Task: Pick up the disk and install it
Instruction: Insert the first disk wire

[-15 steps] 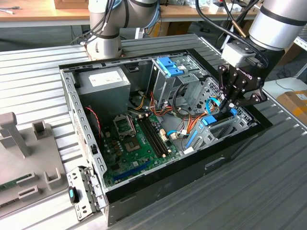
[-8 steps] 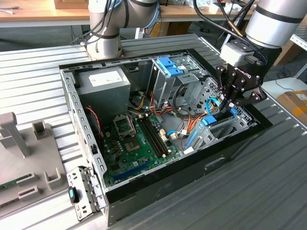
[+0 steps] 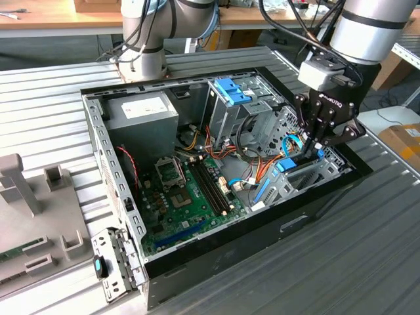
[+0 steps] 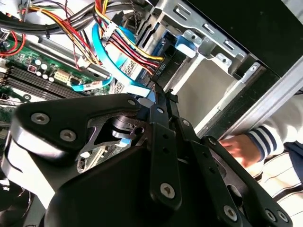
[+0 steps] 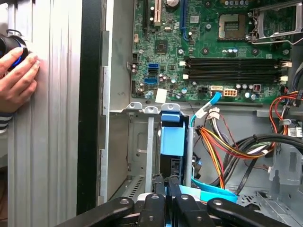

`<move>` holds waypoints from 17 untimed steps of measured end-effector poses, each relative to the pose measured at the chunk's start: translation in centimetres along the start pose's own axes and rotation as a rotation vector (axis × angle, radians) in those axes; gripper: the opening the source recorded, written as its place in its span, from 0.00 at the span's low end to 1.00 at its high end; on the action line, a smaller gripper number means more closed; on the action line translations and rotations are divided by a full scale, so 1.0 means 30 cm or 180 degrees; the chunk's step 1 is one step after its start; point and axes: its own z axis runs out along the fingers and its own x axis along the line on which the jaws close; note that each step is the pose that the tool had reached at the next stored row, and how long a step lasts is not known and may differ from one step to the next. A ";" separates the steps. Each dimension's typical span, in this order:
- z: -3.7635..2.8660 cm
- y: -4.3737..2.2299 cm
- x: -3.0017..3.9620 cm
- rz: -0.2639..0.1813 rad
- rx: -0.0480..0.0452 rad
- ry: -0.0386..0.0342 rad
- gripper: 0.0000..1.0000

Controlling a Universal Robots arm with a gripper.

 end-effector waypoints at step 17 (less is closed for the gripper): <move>-0.009 -0.003 0.001 -0.0007 0.0009 -0.0684 0.16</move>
